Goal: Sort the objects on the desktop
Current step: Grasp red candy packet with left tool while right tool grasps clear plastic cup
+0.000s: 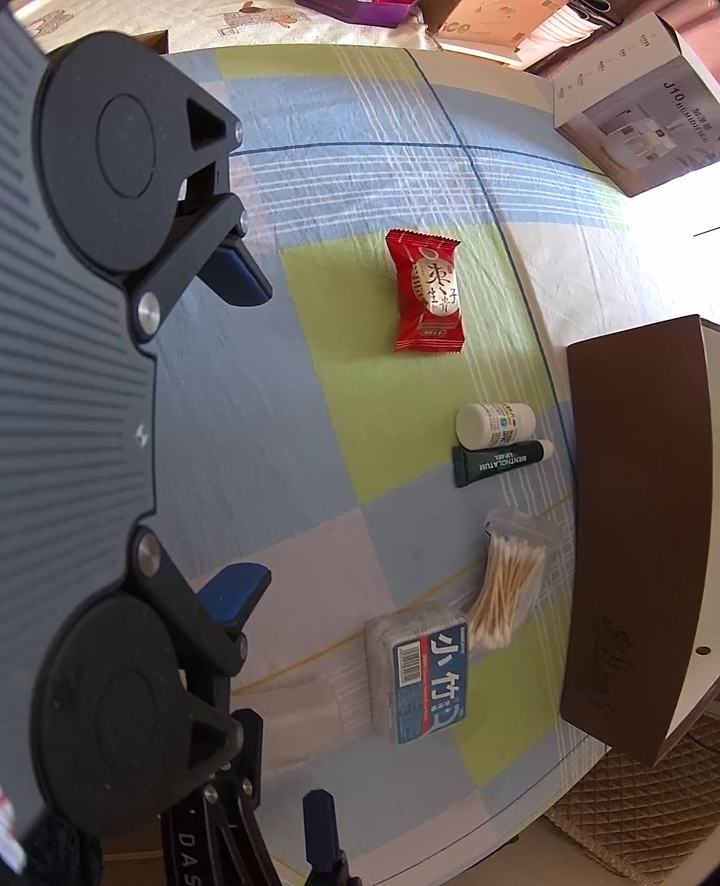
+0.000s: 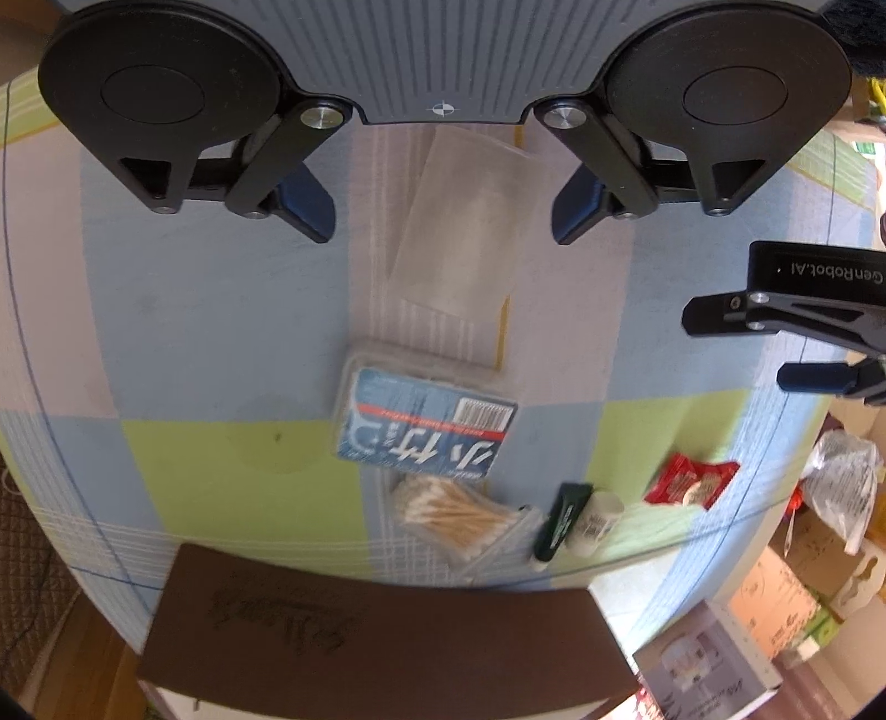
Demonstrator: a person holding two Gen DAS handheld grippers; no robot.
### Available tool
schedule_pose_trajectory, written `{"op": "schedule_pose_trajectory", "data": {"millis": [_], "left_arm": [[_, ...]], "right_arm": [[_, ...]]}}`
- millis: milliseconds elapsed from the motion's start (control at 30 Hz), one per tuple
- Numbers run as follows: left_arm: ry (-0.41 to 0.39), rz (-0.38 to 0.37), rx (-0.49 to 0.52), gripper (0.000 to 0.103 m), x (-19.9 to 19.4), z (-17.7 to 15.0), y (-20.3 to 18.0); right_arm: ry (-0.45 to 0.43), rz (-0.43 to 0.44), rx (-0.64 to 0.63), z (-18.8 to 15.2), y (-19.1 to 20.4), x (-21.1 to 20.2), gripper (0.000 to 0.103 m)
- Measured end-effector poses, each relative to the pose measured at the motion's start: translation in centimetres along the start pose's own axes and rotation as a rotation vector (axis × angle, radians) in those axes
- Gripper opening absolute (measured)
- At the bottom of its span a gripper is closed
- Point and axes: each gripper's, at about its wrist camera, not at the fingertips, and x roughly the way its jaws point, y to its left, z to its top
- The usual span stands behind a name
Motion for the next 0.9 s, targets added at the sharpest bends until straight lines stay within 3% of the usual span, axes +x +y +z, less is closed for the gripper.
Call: {"op": "schedule_pose_trajectory", "data": {"millis": [200, 333, 667, 900], "left_arm": [[0.005, -0.002, 0.011, 0.098, 0.5, 0.3, 0.0], [0.004, -0.007, 0.015, 0.098, 0.9, 0.6, 0.2], [-0.045, -0.016, 0.084, 0.097, 1.5, 1.9, 1.0], [-0.093, -0.010, 0.162, 0.097, 2.2, 3.7, 3.9]], "right_arm": [[0.014, -0.008, -0.001, 0.1, -0.1, 0.7, 0.073], [0.011, -0.015, 0.032, 0.1, -0.8, 0.7, 0.051], [-0.049, -0.080, 0.151, -0.7, -4.6, -0.4, 0.049], [-0.074, -0.139, 0.236, -1.1, -7.6, -1.3, 0.049]]}}
